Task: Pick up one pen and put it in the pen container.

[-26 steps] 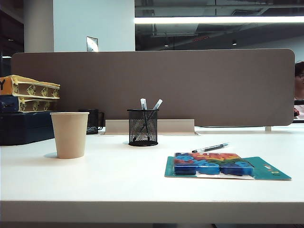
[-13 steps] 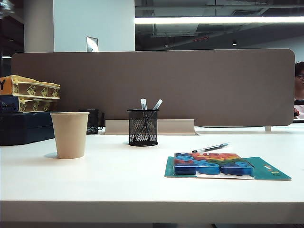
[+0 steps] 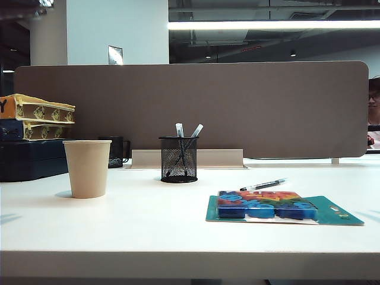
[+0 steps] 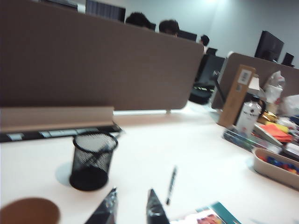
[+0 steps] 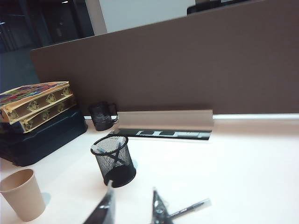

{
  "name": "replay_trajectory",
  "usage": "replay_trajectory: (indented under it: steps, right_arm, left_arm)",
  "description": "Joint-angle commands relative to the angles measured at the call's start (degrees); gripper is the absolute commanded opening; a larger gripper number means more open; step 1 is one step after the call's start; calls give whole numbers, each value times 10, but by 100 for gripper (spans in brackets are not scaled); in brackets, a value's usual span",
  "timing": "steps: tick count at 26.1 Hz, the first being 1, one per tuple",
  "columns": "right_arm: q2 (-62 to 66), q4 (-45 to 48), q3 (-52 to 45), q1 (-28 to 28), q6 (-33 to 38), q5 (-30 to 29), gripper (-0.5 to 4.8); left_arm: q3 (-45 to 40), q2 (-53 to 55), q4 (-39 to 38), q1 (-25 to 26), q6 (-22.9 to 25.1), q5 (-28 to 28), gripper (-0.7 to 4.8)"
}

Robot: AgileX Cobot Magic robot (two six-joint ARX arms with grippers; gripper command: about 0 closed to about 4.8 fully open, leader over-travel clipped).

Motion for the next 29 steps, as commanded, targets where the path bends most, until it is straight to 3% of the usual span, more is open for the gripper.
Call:
replay_trajectory:
  steps: [1, 8, 12, 22, 25, 29]
  right_arm:
    - [11, 9, 3, 1, 13, -3, 95]
    - [22, 9, 3, 1, 44, -2, 96]
    - [45, 20, 4, 1, 74, -3, 140]
    - [112, 51, 45, 1, 133, -18, 139]
    - [127, 51, 59, 1, 137, -17, 139]
    - [162, 52, 80, 2, 145, -17, 139]
  left_arm:
    - [1, 23, 7, -15, -9, 24, 79]
    - [14, 91, 20, -16, -11, 57, 79]
    - [36, 130, 20, -16, -12, 82, 79]
    - [80, 229, 20, -17, -12, 133, 79]
    - [82, 246, 19, -24, -12, 132, 79]
    - [103, 278, 19, -72, 22, 103, 79]
